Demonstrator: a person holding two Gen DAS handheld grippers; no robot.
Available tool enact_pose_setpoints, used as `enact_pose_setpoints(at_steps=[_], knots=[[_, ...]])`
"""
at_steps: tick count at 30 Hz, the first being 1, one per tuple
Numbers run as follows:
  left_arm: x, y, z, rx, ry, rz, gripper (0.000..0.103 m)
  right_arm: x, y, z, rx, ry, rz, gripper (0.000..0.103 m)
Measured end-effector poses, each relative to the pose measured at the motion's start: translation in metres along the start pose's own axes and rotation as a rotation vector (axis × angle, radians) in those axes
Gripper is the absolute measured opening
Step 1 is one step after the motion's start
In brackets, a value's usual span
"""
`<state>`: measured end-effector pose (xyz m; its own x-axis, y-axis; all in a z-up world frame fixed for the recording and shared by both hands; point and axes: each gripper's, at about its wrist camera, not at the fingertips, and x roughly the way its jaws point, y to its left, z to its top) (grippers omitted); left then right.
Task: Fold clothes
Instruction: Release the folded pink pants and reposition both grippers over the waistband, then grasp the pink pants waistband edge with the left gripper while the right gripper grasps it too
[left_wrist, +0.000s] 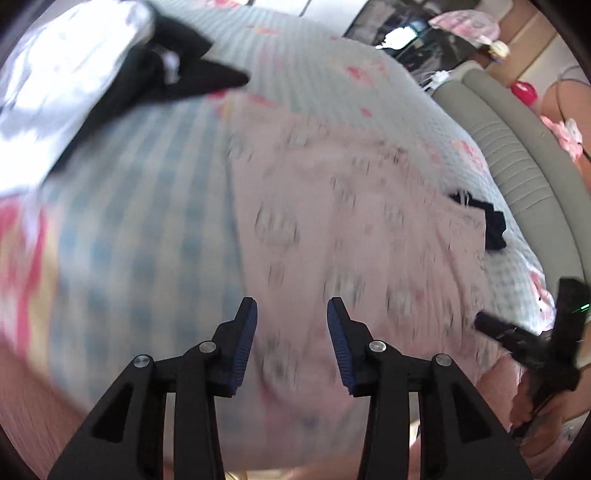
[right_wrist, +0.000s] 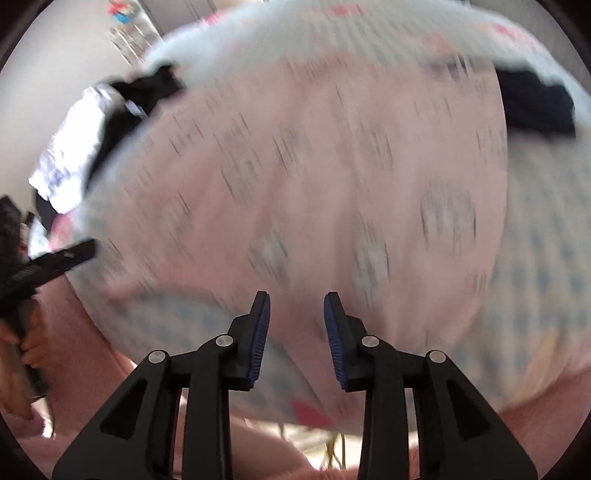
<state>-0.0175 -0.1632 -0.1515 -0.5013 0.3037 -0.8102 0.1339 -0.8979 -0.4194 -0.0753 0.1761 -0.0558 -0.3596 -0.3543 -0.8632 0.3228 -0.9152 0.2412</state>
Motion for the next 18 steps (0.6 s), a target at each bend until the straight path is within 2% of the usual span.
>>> enact_pose_setpoints(at_steps=[2, 5, 7, 9, 10, 11, 12, 13, 15, 16, 18], knots=[[0.018, 0.006, 0.011, -0.029, 0.030, 0.003, 0.042, -0.002, 0.012, 0.027, -0.050, -0.049, 0.027, 0.045], [0.045, 0.014, 0.027, -0.072, 0.076, 0.008, 0.041, 0.036, 0.017, 0.033, -0.074, -0.011, 0.044, 0.048], [0.047, 0.021, 0.006, -0.074, 0.099, 0.028, 0.041, 0.075, 0.003, 0.013, -0.024, 0.129, -0.001, 0.045], [0.034, 0.024, 0.001, -0.068, 0.077, -0.010, 0.041, 0.077, -0.008, -0.006, 0.007, 0.138, 0.036, 0.044], [0.029, 0.026, 0.010, -0.080, 0.071, -0.032, 0.041, 0.070, -0.009, -0.009, -0.003, 0.125, 0.057, 0.044], [0.026, 0.025, 0.023, -0.068, 0.030, -0.026, 0.041, 0.066, -0.005, -0.007, -0.040, 0.143, 0.071, 0.047], [0.023, 0.024, 0.036, -0.054, -0.014, -0.018, 0.041, 0.063, 0.004, 0.001, -0.110, 0.179, 0.081, 0.052], [0.020, 0.023, 0.049, -0.040, -0.058, -0.010, 0.042, 0.059, 0.014, 0.013, -0.193, 0.186, 0.069, 0.051], [0.022, 0.023, 0.089, -0.021, -0.142, 0.042, 0.043, 0.048, 0.029, 0.044, -0.297, 0.110, 0.030, 0.051], [0.028, 0.027, 0.110, -0.035, -0.162, 0.041, 0.045, 0.044, 0.032, 0.063, -0.304, 0.074, 0.031, 0.051], [0.041, 0.037, 0.140, -0.081, -0.166, 0.023, 0.047, 0.043, 0.029, 0.102, -0.226, 0.036, 0.063, 0.051]])
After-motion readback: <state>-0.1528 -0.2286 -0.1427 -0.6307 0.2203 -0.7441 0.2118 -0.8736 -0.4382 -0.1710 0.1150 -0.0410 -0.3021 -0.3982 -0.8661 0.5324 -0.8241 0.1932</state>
